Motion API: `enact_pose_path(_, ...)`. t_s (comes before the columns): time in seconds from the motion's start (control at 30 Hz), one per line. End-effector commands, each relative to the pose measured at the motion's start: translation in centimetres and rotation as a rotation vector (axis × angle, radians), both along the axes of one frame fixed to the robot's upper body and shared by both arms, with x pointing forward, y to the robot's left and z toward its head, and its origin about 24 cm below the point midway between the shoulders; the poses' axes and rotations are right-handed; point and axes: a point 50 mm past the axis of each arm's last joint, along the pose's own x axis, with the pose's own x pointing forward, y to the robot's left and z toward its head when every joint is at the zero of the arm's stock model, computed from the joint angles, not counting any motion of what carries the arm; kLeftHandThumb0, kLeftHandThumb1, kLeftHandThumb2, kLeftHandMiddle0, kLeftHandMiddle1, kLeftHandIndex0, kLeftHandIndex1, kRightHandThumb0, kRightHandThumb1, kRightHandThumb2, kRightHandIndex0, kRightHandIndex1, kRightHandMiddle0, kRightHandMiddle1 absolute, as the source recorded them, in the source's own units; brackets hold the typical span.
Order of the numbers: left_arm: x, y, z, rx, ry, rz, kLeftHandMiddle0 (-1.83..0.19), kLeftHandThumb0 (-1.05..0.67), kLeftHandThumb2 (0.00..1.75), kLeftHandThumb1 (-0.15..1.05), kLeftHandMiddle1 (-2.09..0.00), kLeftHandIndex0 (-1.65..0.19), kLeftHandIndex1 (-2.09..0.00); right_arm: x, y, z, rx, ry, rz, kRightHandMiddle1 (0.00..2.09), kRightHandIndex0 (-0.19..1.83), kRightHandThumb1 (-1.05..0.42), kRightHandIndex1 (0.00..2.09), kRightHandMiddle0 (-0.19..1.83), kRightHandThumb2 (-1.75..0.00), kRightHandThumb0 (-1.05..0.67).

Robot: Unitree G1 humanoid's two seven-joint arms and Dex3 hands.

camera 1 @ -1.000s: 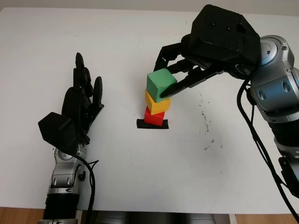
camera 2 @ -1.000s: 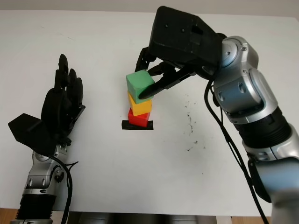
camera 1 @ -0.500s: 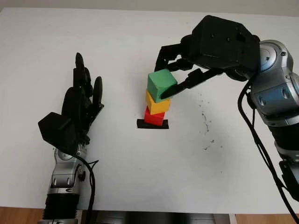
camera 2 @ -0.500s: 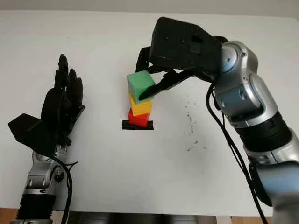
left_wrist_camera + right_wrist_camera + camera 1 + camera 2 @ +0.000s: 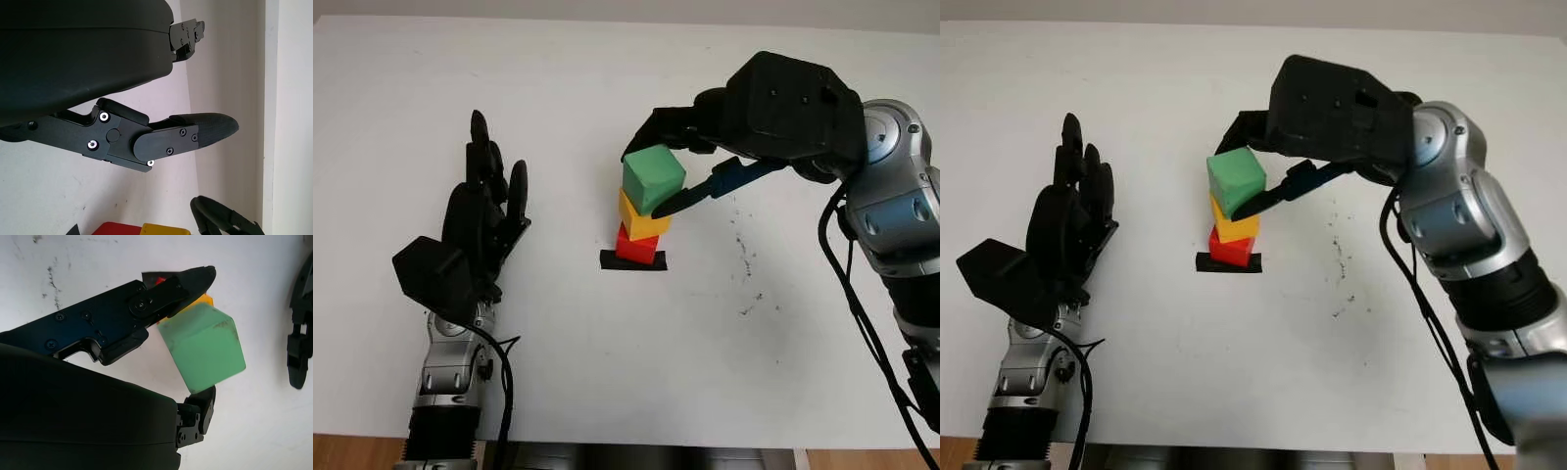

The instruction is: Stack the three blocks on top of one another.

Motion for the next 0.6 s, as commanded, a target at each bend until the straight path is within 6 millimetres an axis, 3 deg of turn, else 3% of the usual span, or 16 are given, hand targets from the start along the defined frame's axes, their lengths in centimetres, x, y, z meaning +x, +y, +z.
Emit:
enact_pose_path(0.0, -0.2, 0.1, -0.4, -0.002, 0.006, 0.008, 0.19, -0.73, 0.57, 1.05, 0.0, 0.19, 0.0, -0.4, -0.3, 0.3, -0.024, 0.003, 0.021, 0.27, -0.05, -0.89, 0.02, -0.04, -0.06, -0.81)
enact_pose_path(0.17, -0.2, 0.1, -0.4, -0.001, 0.007, 0.008, 0.19, -0.73, 0.57, 1.05, 0.0, 0.19, 0.0, -0.7, -0.2, 0.4, -0.056, 0.02, 0.085, 0.03, -0.18, -0.89, 0.0, -0.18, -0.06, -0.91)
enact_pose_path(0.33, -0.2, 0.3, -0.1, 0.007, 0.003, 0.008, 0.19, -0.73, 0.58, 1.05, 0.0, 0.19, 0.0, -1.4, -1.3, 1.7, -0.011, -0.026, 0.078, 0.0, -0.19, -0.95, 0.0, -0.19, -0.08, -0.97)
enact_pose_path(0.43, -0.2, 0.4, 0.2, 0.022, -0.01, 0.011, 0.19, -0.73, 0.59, 1.05, 0.0, 0.19, 0.0, -1.6, -3.2, 2.5, 0.182, -0.032, 0.027, 0.0, -0.19, -1.02, 0.0, -0.19, -0.13, -0.98)
enact_pose_path(0.53, -0.2, 0.5, 0.4, 0.029, -0.017, 0.016, 0.19, -0.73, 0.6, 1.05, 0.0, 0.19, 0.0, -2.0, -5.2, 2.3, 0.369, -0.117, -0.025, 0.0, -0.19, -1.04, 0.0, -0.19, -0.3, -0.96)
enact_pose_path(0.57, -0.2, 0.6, 0.4, 0.016, -0.018, 0.015, 0.19, -0.73, 0.59, 1.05, -0.01, 0.19, 0.0, -2.4, -5.9, 2.0, 0.43, -0.153, -0.051, 0.0, -0.19, -1.05, 0.0, -0.19, -0.45, -0.94)
